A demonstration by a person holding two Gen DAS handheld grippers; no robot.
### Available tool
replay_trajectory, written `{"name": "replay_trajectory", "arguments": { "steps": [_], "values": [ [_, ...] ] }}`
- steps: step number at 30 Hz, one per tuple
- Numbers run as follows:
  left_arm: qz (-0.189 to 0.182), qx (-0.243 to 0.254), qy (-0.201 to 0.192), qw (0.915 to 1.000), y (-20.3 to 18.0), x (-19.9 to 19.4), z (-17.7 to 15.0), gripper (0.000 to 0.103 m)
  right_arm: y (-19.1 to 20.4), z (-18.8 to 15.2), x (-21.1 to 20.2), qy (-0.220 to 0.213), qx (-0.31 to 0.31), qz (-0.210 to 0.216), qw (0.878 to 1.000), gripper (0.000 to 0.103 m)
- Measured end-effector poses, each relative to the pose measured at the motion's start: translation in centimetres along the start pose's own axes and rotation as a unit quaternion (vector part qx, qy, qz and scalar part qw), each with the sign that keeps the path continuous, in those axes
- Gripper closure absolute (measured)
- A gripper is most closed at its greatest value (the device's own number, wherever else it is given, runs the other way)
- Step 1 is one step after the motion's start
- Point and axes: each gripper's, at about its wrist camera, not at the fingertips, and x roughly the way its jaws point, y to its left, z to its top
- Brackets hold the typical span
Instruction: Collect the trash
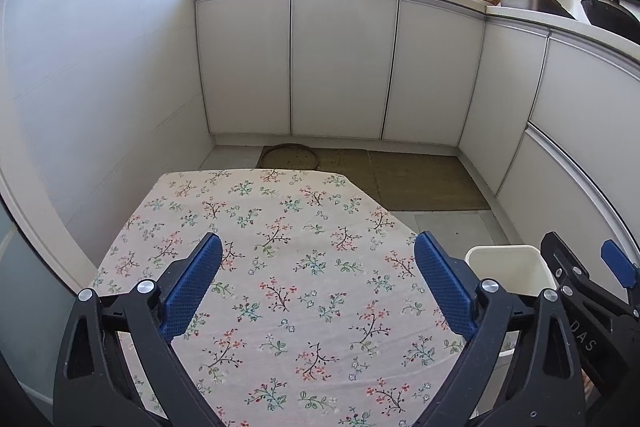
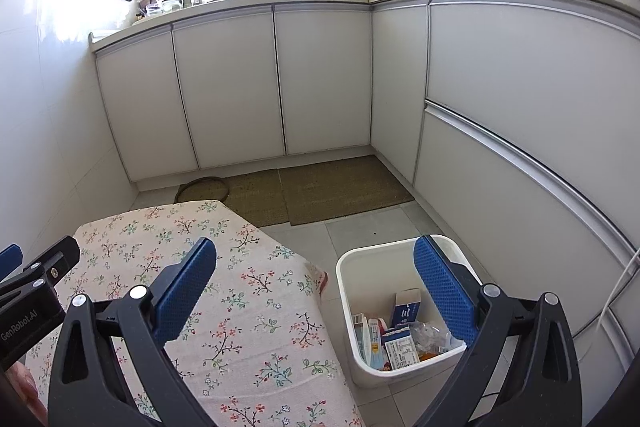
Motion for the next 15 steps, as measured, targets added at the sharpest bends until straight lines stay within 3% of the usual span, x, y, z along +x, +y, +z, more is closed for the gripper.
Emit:
{"name": "replay_trajectory", "arguments": {
  "steps": [4,9,15],
  "values": [
    [-0.005,0.005,-0.011,0.9999,-0.2,-0.4,0.0,0.014,-0.1,0.1,-0.1,-0.006,0.004,0.001,1.0,0.007],
    [-0.004,0.008,-0.055,0.9985,-0.6,-2.1,0.5,0.008,-0.1,0.5,-1.5,-0.038,0.009,0.002,0.999,0.007],
    [-0.001,0.004,-0.055,0.9985,-0.7,-2.3,0.8,0.007,-0.2,0.8,-2.2,-0.058,0.008,-0.009,0.998,0.007]
  ]
}}
